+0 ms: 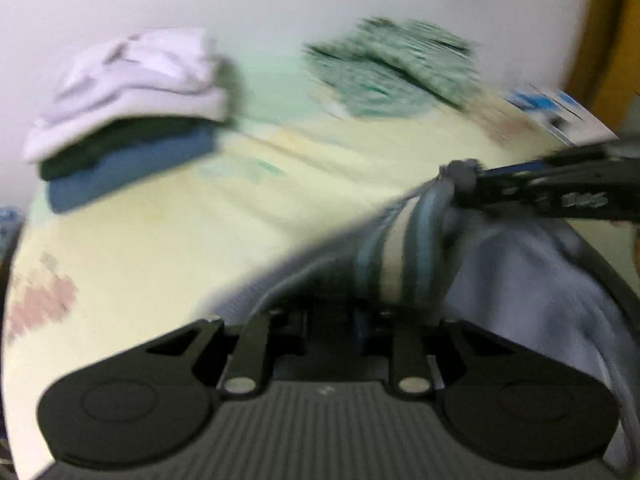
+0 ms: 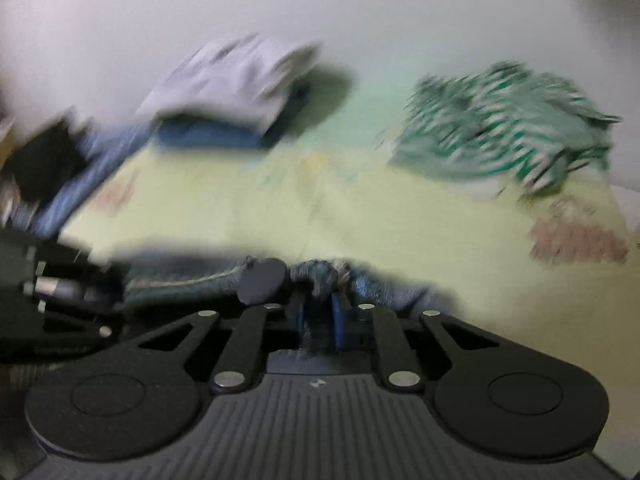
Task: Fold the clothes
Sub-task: 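Lay the grey sweater flat on the bed and open both grippers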
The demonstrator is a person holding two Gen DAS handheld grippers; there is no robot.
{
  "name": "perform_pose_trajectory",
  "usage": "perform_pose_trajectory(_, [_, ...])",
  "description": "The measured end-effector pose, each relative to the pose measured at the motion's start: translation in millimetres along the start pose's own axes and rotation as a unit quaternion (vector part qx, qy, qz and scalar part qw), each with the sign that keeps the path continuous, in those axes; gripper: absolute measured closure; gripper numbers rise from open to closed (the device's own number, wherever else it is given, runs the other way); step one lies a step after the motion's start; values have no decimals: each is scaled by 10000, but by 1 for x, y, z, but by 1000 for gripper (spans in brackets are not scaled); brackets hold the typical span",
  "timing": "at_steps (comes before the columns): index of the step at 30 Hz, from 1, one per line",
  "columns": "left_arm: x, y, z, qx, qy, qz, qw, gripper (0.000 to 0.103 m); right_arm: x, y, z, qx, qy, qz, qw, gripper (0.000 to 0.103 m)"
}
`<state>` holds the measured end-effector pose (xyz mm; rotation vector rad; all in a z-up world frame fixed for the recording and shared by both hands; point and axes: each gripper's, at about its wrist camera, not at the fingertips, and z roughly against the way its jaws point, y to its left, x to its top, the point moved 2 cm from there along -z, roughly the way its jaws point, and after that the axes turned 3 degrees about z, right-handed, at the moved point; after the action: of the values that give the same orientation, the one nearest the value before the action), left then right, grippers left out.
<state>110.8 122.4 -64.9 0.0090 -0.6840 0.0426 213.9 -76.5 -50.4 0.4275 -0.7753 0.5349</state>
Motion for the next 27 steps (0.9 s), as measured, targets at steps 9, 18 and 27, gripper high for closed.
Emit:
perform_pose_trajectory(9, [-2, 8, 11, 662, -211, -292, 9972, 41, 2, 2, 27, -488, 212, 375, 9979, 47])
perform_pose_trajectory(18, [-89, -8, 67, 266, -15, -304, 9992, 32, -120, -16, 129, -851, 1696, 5, 9818, 41])
perform_pose_trajectory(27, [-102, -13, 73, 61, 90, -269, 9996, 29, -129, -17, 134, -1049, 1142, -827, 9844, 99])
